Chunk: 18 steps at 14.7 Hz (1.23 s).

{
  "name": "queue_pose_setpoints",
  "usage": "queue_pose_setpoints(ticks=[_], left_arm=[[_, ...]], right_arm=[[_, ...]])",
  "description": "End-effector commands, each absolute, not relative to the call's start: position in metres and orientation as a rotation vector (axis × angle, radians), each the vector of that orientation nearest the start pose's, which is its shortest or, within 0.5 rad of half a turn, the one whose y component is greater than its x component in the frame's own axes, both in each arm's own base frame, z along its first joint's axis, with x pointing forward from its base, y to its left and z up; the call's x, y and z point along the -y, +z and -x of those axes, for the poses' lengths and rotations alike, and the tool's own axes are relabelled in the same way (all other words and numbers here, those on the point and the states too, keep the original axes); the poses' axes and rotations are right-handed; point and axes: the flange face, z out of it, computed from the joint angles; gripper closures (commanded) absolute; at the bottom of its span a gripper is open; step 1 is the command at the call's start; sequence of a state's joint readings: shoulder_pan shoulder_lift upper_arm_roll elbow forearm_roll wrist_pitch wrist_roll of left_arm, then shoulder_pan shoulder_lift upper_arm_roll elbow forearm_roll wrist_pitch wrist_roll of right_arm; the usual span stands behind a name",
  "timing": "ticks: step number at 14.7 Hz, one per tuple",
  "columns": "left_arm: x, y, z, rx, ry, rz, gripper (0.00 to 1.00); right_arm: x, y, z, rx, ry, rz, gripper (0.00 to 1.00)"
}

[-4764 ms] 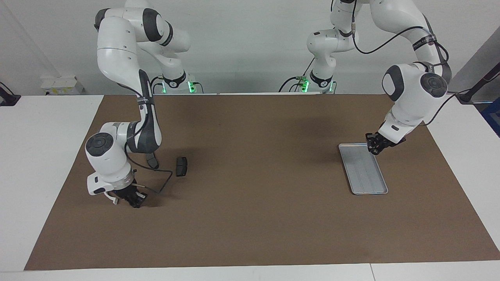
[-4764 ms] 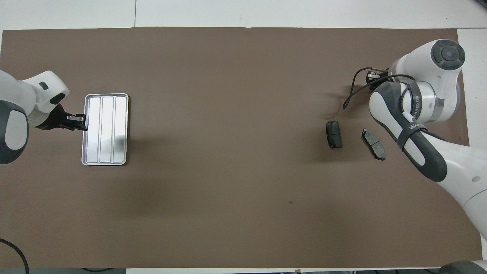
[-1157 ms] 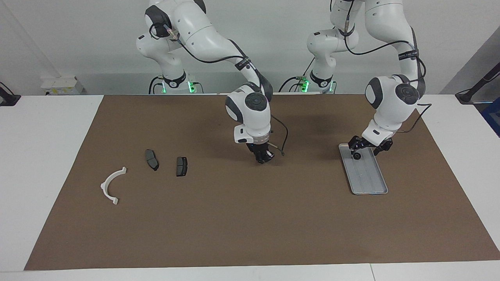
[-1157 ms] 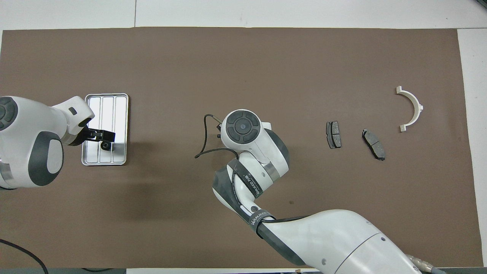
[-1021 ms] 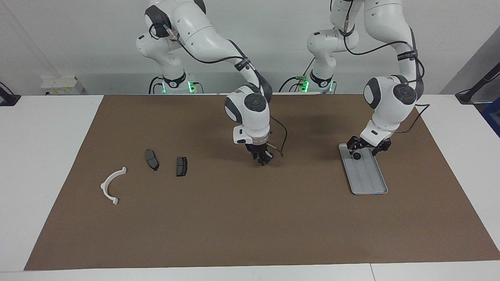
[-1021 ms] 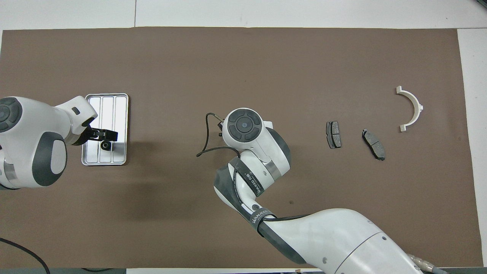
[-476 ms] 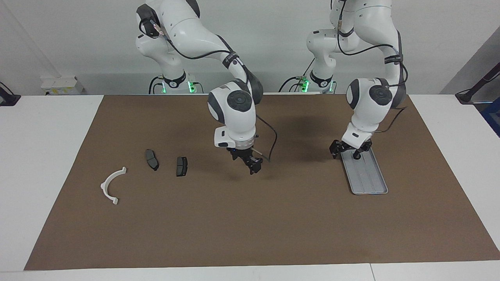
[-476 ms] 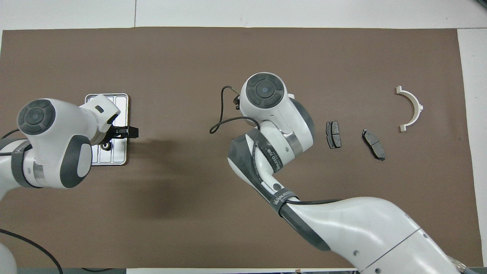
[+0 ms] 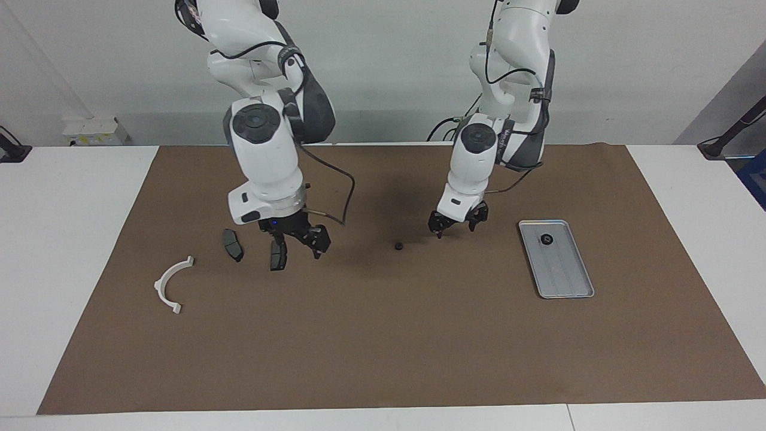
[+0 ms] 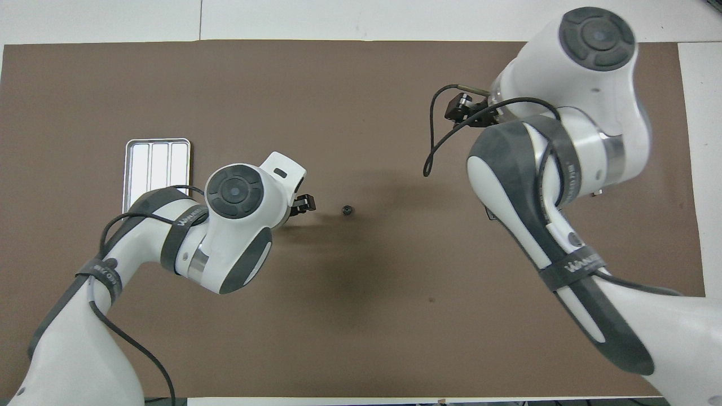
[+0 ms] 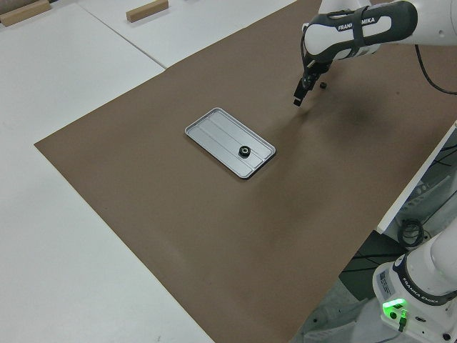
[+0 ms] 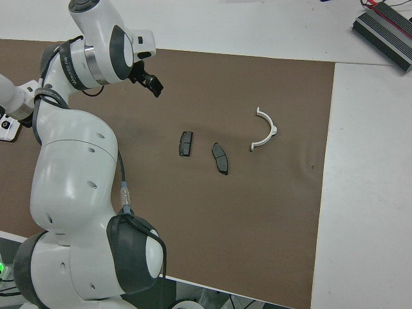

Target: Pick bearing gear from pile to tray

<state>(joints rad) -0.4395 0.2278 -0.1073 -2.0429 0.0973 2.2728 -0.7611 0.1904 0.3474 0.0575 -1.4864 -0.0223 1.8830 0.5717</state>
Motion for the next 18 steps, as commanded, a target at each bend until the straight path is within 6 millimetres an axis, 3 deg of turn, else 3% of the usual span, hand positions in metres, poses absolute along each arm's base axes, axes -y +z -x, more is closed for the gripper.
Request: queue_pose_setpoints(ticks=[1, 3, 5, 8, 14, 18], left_arm=[[0.344, 0.323, -0.508, 0.292, -0.047, 3.053, 0.04], [0.376, 0.31, -0.502, 0.306, -0.024, 3.037, 0.04], [0.382, 0.312, -0.502, 0.308, -0.03, 3.04, 0.04], [0.395, 0.313, -0.494, 0.308, -0.04, 3.055, 0.04], [0.404, 0.308, -0.498, 0.324, -0.116, 3.137, 0.04], [0.406, 0.3, -0.497, 0.314, -0.125, 3.146, 0.05]], right_arm=[[-0.103, 0.494, -0.652, -0.2, -0.064, 3.111, 0.0], [-0.076, 0.503, -0.652, -0.079, -0.069, 3.12, 0.0], [-0.063, 0.511, -0.649, -0.074, -0.073, 3.122, 0.0], [-0.06, 0.515, -0.646, -0.083, -0.08, 3.123, 0.0], [-0.054, 0.515, -0.647, -0.088, -0.082, 3.123, 0.0], [-0.047, 0.521, -0.646, 0.182, -0.104, 3.127, 0.0]])
